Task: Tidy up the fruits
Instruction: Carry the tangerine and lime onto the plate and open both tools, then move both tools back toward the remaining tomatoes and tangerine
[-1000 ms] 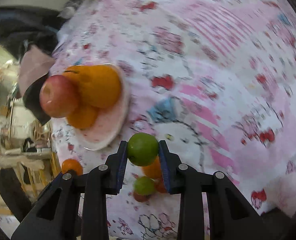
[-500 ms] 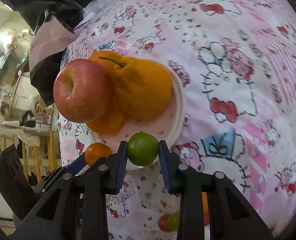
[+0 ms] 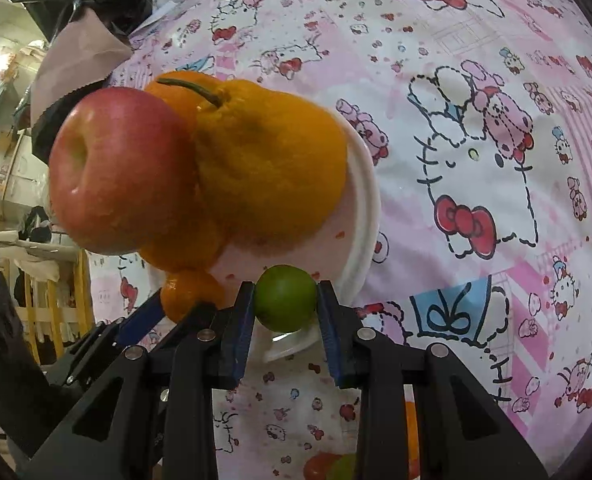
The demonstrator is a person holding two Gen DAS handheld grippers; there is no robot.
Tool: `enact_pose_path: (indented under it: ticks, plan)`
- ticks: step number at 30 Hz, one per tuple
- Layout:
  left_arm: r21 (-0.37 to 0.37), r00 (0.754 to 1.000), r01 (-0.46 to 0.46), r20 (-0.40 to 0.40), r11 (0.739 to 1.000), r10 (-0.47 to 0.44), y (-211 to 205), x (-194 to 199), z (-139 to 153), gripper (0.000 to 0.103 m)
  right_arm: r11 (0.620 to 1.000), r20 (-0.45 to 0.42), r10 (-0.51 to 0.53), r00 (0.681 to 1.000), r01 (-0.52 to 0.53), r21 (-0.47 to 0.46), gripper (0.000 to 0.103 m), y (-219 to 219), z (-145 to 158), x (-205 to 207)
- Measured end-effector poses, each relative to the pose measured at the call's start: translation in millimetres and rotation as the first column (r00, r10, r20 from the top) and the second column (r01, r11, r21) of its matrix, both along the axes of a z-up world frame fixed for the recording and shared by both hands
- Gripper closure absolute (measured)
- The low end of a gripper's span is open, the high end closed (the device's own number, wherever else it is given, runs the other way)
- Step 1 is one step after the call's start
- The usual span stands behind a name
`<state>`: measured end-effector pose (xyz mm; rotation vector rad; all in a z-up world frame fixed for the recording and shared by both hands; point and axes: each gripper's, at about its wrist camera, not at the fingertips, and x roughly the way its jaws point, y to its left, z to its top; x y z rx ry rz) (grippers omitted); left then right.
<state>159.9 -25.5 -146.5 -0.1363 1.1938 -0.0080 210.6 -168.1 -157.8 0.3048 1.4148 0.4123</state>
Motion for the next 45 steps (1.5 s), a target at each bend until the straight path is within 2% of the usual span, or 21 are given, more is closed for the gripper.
enact_pose_path:
  ticks: [9, 18, 19, 20, 21, 22, 24, 25, 27, 28, 33, 39, 45]
  plan:
    - [-0.018, 1.000, -0.004, -0.003, 1.000, 0.004, 3, 0, 0, 0.063, 1.000, -0.004, -0.009, 1.000, 0.009, 0.007, 0.070, 0, -1, -1]
    - [0.004, 1.000, 0.005, 0.008, 1.000, -0.005, 2, 0, 3, 0.061, 1.000, 0.003, -0.004, 1.000, 0.004, 0.027, 0.067, -2, 5, -2]
    - [0.018, 1.000, 0.009, 0.014, 1.000, -0.009, 1, -1, 5, 0.057, 0.999, 0.008, 0.002, 1.000, -0.002, 0.034, 0.063, -1, 8, -2]
    - [0.025, 1.000, 0.012, 0.015, 1.000, -0.012, 0, -1, 6, 0.047, 0.999, 0.012, 0.003, 1.000, -0.004, 0.033, 0.058, -1, 10, -2]
    - [0.029, 1.000, 0.012, 0.016, 1.000, -0.012, 0, -1, 7, 0.041, 0.999, 0.025, 0.000, 1.000, -0.001, 0.040, 0.046, -2, 15, -3]
    - [0.031, 1.000, 0.009, 0.021, 0.999, -0.010, -1, -1, 9, 0.031, 0.999, 0.031, -0.002, 1.000, 0.000, 0.047, 0.041, -3, 17, -3]
    - [0.018, 0.999, 0.008, 0.037, 1.000, -0.009, 0, -4, 14, 0.023, 0.998, 0.036, -0.005, 0.999, 0.003, 0.057, 0.038, -6, 23, -4]
    - [0.016, 0.999, 0.007, 0.039, 1.000, -0.007, 1, -6, 17, 0.021, 0.998, 0.042, -0.014, 0.999, 0.011, 0.055, 0.032, -9, 26, -6]
    - [0.019, 0.999, 0.005, 0.037, 1.000, -0.006, 3, -11, 19, 0.021, 0.998, 0.057, -0.036, 0.998, 0.033, 0.044, 0.020, -15, 31, -9]
    - [0.021, 0.999, 0.003, 0.038, 1.000, -0.004, 4, -13, 21, 0.021, 0.998, 0.073, -0.049, 0.996, 0.045, 0.050, 0.020, -19, 36, -11]
    - [0.004, 0.997, -0.037, 0.062, 0.999, 0.037, 11, -26, 36, 0.021, 0.995, 0.125, -0.083, 0.989, 0.075, 0.066, 0.016, -36, 59, -26]
    - [0.034, 0.986, -0.024, 0.165, 0.999, 0.018, 12, -50, 69, 0.021, 0.992, 0.173, -0.105, 0.979, 0.091, 0.089, 0.016, -60, 85, -46]
    - [0.017, 0.973, -0.080, 0.220, 0.997, 0.075, 26, -75, 95, 0.021, 0.987, 0.218, -0.123, 0.968, 0.097, 0.124, 0.016, -78, 106, -73]
